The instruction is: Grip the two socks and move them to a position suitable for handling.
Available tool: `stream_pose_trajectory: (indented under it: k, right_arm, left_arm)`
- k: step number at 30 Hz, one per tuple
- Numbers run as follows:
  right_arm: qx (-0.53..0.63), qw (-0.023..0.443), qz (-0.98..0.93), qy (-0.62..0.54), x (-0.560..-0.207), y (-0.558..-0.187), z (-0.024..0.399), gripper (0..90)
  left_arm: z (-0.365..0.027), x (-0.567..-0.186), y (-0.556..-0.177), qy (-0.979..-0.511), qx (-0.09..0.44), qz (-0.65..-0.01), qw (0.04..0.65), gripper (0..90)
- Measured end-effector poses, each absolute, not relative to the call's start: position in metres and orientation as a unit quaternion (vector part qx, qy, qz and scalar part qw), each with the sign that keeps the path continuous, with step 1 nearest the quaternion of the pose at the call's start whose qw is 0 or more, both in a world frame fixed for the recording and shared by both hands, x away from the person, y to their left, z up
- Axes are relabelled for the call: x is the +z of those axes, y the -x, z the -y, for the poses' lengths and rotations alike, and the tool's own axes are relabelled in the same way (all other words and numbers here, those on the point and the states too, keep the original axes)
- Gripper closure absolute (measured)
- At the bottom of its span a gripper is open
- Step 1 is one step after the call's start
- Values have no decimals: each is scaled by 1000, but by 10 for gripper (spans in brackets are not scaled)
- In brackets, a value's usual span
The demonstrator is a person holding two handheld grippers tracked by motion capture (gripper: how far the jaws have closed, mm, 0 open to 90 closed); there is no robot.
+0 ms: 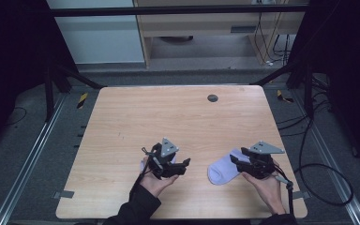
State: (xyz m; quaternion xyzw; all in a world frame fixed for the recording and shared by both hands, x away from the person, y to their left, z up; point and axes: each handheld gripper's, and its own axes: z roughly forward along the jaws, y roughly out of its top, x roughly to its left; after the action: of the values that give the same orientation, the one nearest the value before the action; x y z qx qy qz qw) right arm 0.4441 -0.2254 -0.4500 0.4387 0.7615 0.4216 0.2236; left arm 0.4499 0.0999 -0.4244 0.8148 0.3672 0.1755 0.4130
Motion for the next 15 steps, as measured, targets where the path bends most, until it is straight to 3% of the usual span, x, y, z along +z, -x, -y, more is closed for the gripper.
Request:
stream_pose_trajectory:
  k: [5, 15]
  right_arm:
    - [426, 210, -773, -420, -449, -444, 209, 385]
    - [444, 190, -788, -383, -441, -443, 178, 398]
  left_arm:
    - [-132, -421, -454, -799, 186, -395, 414, 370]
    - [-178, -423, -445, -780, 216, -427, 403, 380]
